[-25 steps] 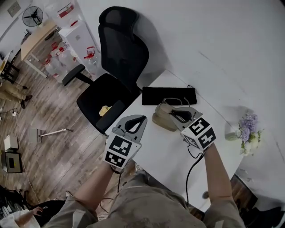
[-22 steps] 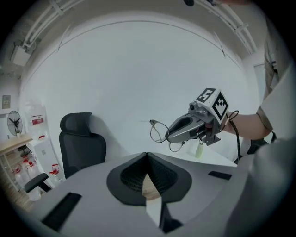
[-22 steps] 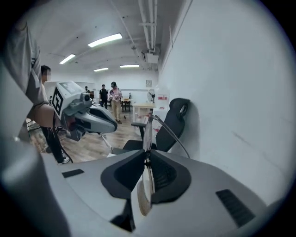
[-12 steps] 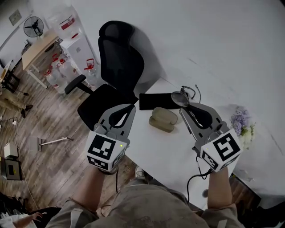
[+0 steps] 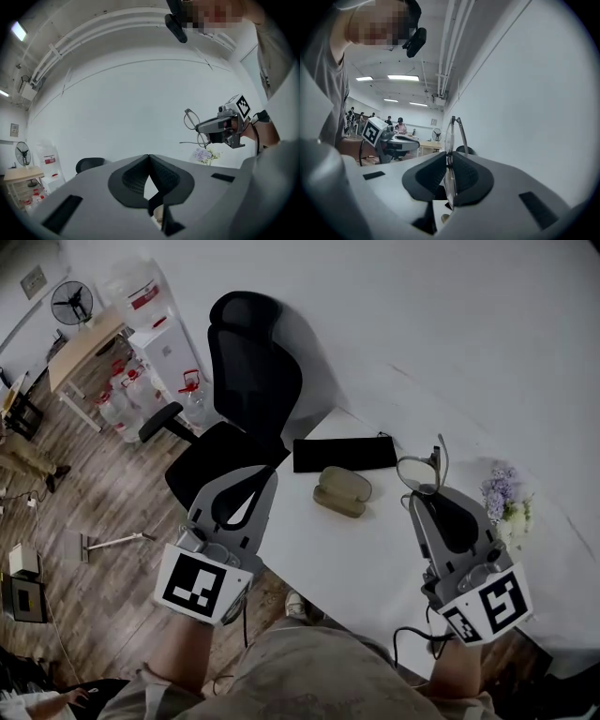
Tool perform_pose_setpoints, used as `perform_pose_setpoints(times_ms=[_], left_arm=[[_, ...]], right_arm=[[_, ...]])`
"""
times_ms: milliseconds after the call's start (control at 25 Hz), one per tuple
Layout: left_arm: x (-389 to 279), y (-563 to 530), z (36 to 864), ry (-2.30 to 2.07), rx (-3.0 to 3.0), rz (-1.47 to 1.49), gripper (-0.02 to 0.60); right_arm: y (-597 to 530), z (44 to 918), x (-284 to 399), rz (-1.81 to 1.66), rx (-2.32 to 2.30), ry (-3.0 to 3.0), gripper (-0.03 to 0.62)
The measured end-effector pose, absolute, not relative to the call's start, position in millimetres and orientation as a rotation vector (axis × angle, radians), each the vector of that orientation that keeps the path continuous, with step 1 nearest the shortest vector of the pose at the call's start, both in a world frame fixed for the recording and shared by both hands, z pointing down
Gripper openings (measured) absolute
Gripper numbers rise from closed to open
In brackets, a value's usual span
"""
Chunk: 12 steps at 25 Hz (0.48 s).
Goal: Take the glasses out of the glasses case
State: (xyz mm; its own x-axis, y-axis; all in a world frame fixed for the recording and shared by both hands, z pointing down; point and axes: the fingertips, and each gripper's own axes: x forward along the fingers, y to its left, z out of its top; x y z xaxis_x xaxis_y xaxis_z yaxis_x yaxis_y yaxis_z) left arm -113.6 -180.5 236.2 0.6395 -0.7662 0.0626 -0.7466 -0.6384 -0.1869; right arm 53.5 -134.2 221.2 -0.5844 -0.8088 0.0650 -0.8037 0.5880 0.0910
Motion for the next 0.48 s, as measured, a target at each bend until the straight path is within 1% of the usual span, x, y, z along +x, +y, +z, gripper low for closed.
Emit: perform_pose_setpoints(times_ms=[160,360,480], left_arm=[[-115.9,-167.4,244.1,1.293,-2.729,-0.212,0.015],[-111.4,-152.3,272.6,1.290,-2.799,-0.270,0.015],[-108.3,-150.2,285.3,1.265,-2.796,-0.301,0.014]], right_arm=[[-119.8,243.0,49.3,0.005,1.360,-2.703,0.058],[-102.2,271.0,27.6,0.180,1.267,-2.762,0.058],[-100.1,279.6,24.9,0.210,1.250,-2.756,0.058]])
